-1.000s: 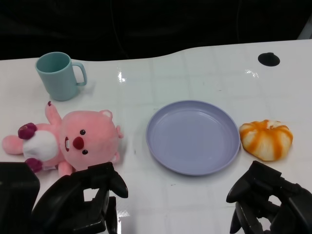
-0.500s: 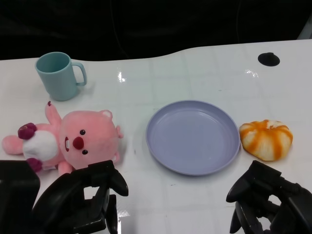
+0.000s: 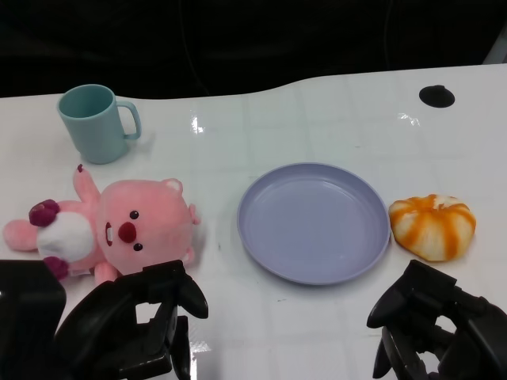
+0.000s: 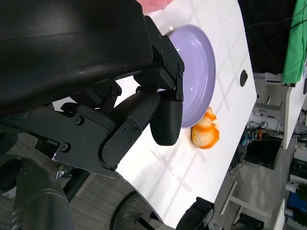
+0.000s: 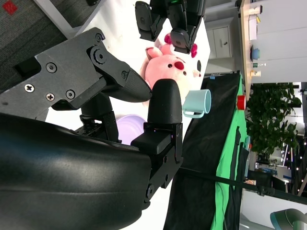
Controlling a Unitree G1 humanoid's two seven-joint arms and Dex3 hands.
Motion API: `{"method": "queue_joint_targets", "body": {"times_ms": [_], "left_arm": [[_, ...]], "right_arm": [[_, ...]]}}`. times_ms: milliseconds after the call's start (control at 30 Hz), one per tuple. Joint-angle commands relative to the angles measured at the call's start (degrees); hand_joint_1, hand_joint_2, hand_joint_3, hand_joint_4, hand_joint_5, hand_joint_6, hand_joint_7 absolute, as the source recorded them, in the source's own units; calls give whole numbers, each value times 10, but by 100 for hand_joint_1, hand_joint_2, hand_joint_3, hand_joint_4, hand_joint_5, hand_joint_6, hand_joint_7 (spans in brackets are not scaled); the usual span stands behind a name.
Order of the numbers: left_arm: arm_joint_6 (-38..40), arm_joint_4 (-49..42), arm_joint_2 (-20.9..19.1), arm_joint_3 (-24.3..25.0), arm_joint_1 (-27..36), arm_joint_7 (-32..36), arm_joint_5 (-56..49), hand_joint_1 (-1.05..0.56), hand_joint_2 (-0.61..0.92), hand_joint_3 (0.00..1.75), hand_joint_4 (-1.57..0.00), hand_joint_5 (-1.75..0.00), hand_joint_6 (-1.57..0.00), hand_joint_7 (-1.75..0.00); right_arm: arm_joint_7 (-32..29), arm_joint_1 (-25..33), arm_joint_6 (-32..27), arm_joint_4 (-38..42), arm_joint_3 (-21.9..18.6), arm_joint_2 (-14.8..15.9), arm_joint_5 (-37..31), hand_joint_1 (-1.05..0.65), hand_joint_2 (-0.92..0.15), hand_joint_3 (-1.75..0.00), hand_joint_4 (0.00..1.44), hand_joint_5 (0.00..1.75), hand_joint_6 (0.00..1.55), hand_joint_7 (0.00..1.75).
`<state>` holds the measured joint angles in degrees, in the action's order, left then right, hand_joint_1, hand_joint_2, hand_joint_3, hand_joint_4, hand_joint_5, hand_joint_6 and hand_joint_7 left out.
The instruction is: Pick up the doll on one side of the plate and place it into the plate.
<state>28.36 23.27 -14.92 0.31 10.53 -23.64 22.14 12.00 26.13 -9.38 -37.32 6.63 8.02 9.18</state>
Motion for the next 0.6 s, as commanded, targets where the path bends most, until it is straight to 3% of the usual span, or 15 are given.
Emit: {"method": "queue_joint_targets", "body": {"times_ms": [33,333,600], "left_arm": [[-10,-9,-5,7,-2,0,-2,-8,42,141,-86,-175,-79,-162],[-7,-14,10,23,-5,5,18,-12,47,127,-80,-162,-81,-133],[-41,-30,13,44,-11,-28,47,-23,44,116,-58,-151,-62,-111]], "right_arm": [[-2,-2,-4,1,0,2,1,-24,-63,-111,62,175,51,152],[-2,-7,7,10,2,2,-6,-24,-63,-112,62,175,51,152],[-5,-11,11,17,6,-1,-10,-24,-62,-113,63,175,51,153]]}}
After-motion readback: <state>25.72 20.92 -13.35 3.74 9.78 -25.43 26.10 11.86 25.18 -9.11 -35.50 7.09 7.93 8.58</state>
